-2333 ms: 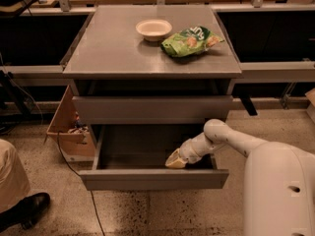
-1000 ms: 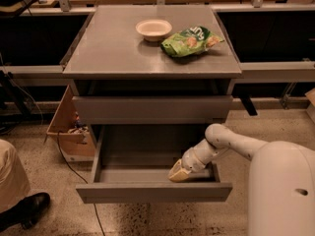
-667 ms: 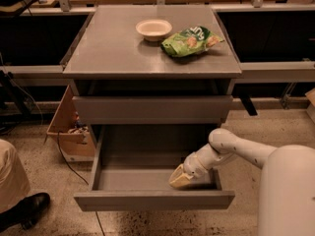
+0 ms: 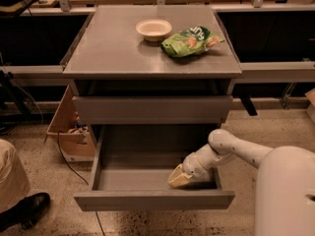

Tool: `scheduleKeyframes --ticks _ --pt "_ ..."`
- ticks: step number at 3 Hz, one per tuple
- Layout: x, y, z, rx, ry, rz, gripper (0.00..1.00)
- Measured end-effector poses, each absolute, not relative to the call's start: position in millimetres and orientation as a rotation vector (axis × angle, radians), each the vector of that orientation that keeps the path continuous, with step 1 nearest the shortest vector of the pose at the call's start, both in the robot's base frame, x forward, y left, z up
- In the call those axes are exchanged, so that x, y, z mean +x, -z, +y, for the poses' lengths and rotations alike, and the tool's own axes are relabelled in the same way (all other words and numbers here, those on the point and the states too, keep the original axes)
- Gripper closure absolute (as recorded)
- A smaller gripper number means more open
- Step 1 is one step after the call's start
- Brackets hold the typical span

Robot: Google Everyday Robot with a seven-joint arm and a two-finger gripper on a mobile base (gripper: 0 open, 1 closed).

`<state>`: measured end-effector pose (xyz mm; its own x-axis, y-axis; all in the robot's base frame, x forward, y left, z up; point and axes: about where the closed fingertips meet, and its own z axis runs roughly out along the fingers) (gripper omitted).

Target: Open middle drawer

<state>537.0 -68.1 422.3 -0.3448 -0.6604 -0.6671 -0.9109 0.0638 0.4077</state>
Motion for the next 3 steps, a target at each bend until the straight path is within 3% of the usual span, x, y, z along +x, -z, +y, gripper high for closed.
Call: scheduleKeyframes --ticks 3 --pt "503.0 -404.0 -39.7 -1.476 -1.370 2.057 1.00"
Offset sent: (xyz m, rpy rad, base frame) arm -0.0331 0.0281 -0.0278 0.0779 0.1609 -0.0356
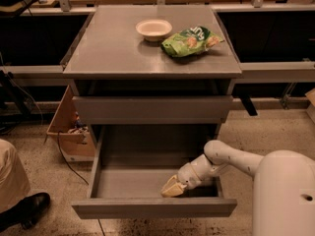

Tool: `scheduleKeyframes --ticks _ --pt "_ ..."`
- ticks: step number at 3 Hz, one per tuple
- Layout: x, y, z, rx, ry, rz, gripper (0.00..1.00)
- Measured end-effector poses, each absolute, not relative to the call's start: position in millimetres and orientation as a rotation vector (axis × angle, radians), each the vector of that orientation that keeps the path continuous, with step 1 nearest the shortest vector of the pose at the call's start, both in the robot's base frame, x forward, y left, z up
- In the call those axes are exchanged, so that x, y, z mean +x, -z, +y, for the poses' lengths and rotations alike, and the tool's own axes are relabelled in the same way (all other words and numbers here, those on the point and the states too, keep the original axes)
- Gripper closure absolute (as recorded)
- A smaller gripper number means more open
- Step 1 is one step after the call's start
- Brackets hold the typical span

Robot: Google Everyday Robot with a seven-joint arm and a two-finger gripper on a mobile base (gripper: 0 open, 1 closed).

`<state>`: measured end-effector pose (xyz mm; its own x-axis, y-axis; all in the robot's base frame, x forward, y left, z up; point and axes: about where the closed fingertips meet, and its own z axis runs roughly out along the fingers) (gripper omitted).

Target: Open middle drawer

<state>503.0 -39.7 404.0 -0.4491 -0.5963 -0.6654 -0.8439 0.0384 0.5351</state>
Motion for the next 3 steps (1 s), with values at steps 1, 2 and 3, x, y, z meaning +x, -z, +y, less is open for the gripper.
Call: scheduleKeyframes --ticks 1,2,3 --pt "470.1 -405.6 -31.8 -1.454 -1.468 2.066 1.00" --pt "447.2 -407.4 -28.9 -1.444 -1.525 2.075 1.00" --pt "439.7 -412.0 -32.1 -1.440 -1.527 2.076 1.00"
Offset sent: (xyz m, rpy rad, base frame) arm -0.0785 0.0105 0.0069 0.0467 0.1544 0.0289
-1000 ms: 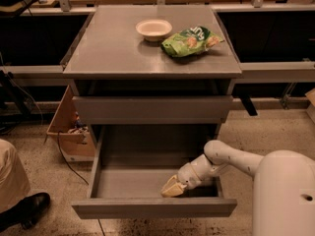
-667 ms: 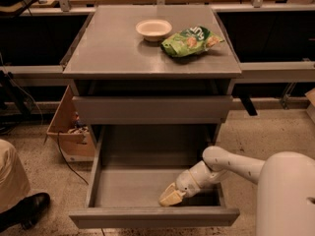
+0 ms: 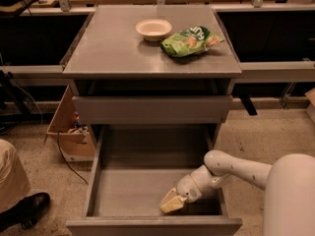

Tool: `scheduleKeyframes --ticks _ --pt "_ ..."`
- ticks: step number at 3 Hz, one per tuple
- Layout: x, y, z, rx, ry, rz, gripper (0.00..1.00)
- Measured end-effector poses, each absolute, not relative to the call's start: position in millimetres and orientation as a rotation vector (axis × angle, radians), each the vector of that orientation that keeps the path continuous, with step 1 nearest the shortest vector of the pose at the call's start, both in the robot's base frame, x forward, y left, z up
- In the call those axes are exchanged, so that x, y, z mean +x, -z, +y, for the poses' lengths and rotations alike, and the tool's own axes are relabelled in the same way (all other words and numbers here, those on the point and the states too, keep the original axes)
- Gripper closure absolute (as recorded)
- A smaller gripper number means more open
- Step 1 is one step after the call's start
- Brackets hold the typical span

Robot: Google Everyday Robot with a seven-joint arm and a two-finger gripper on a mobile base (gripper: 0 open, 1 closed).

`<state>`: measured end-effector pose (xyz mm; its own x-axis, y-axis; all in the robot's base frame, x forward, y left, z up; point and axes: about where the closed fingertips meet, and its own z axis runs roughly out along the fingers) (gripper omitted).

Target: Open middle drawer

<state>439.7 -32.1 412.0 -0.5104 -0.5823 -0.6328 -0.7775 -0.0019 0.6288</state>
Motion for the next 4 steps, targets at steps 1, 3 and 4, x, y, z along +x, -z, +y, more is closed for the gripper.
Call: scheduleKeyframes --ticks 1,3,4 --pt "449.6 -421.1 -40.6 -1.444 -1.471 2.064 1.00" --pt "484.4 -485.1 -104.5 -1.474 -1.138 2.112 1.00" --pt "503.8 -542.0 -139.1 -1.510 -0.943 2.131 1.00"
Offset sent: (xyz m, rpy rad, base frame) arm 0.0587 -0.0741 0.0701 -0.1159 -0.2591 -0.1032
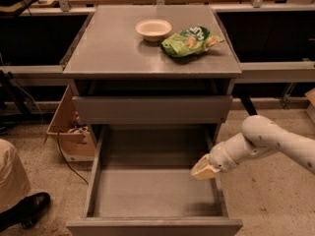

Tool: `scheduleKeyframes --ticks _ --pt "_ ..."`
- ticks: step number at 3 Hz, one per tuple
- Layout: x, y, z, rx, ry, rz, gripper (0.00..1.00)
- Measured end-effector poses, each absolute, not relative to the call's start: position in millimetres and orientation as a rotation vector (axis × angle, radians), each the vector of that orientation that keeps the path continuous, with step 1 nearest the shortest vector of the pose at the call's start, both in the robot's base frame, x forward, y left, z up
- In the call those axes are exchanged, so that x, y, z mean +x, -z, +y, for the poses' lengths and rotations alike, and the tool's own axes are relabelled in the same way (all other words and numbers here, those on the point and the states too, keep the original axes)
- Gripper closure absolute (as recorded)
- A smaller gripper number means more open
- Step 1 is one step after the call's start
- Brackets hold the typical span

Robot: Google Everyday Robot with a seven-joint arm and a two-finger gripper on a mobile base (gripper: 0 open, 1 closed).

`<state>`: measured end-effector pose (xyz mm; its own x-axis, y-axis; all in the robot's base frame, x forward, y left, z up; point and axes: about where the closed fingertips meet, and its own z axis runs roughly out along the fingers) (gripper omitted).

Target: Open middle drawer

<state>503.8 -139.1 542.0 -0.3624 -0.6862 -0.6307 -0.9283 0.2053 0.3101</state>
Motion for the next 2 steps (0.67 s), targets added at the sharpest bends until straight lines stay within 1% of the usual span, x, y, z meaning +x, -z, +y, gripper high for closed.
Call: scheduleKeyframes --ticks 1,2 --pt "523.1 -590.2 -168.7 -1.535 -0.805 2.122 1.00" --pt "540.2 -612.5 -184.1 -1.523 -0.761 2.103 1.00"
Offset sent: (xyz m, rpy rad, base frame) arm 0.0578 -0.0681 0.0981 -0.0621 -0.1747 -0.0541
